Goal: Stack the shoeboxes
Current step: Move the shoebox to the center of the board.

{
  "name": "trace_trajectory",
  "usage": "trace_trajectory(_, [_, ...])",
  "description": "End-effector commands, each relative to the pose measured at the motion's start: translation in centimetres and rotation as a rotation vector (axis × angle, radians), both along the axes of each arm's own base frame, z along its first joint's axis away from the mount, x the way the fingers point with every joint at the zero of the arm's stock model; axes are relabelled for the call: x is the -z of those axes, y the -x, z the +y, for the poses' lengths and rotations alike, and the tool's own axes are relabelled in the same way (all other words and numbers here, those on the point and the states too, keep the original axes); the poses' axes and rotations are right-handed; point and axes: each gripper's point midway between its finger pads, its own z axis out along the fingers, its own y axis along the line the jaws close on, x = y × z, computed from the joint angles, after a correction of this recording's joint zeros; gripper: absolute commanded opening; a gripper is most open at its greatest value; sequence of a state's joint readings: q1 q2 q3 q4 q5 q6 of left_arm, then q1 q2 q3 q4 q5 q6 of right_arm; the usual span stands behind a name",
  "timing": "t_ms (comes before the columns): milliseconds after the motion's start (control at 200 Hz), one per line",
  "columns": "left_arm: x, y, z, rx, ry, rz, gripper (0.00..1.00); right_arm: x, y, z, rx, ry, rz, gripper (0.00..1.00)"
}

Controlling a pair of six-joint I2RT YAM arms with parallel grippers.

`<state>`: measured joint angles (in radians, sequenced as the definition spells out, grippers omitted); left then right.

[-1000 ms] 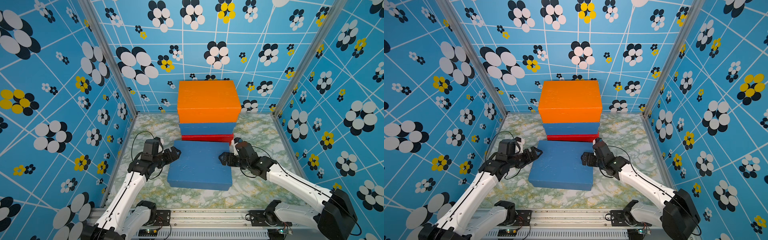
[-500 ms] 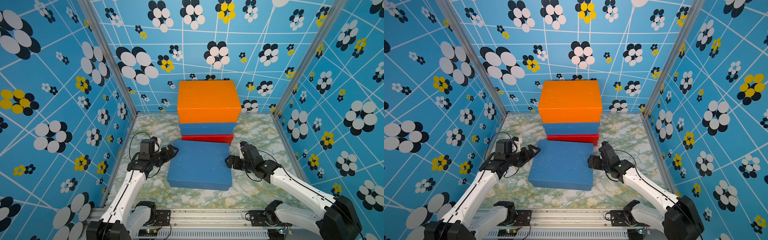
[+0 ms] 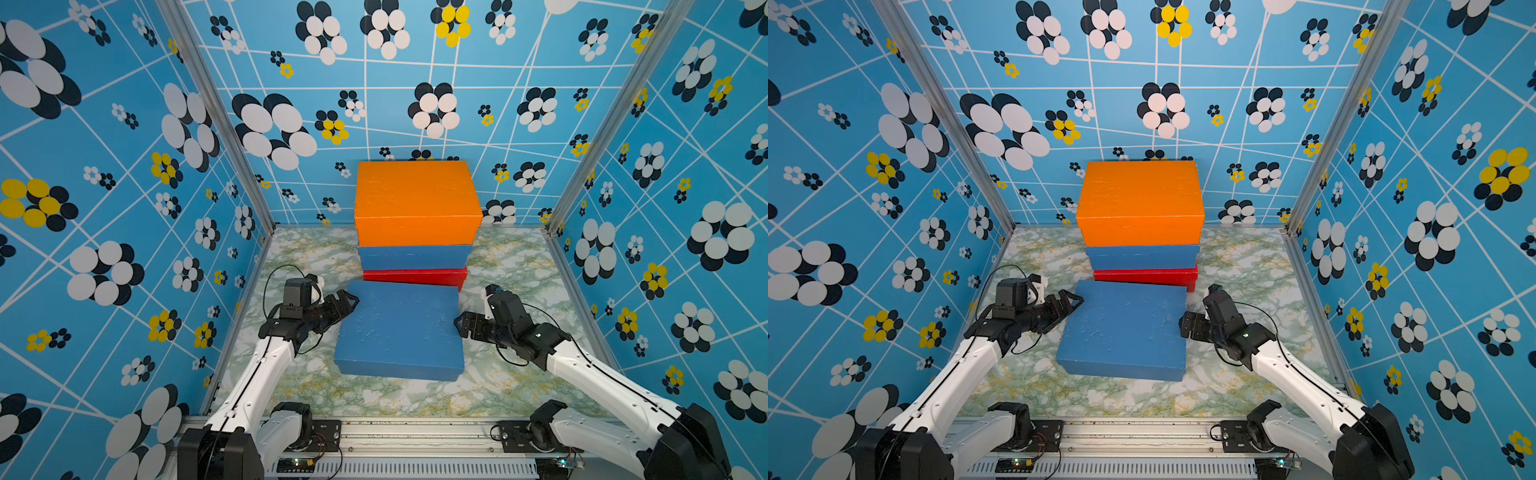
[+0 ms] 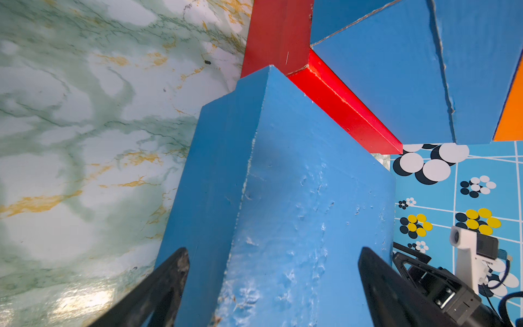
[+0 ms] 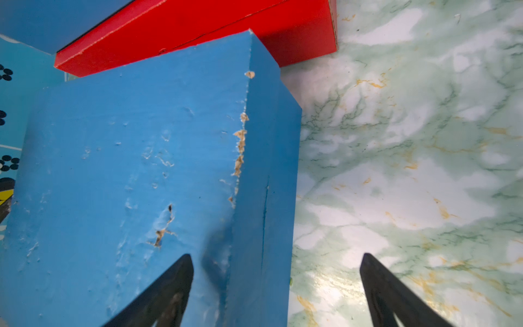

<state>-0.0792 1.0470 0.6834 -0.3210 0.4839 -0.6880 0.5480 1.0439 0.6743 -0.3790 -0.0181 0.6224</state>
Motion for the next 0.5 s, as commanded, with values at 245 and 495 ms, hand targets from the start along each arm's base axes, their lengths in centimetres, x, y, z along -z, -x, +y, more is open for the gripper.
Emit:
trace_trajectory(245, [3.2, 1.2, -2.5, 0.070, 0.014, 0.037, 0.92, -1.6, 0.0, 2.7, -0.108, -0.119, -0.015, 0.91])
trace_trajectory(495, [4.0, 1.4, -4.3, 0.106, 0.028, 0.048, 0.89, -0.6, 0.0, 2.2, -0.099, -0.080, 0.002, 0.91])
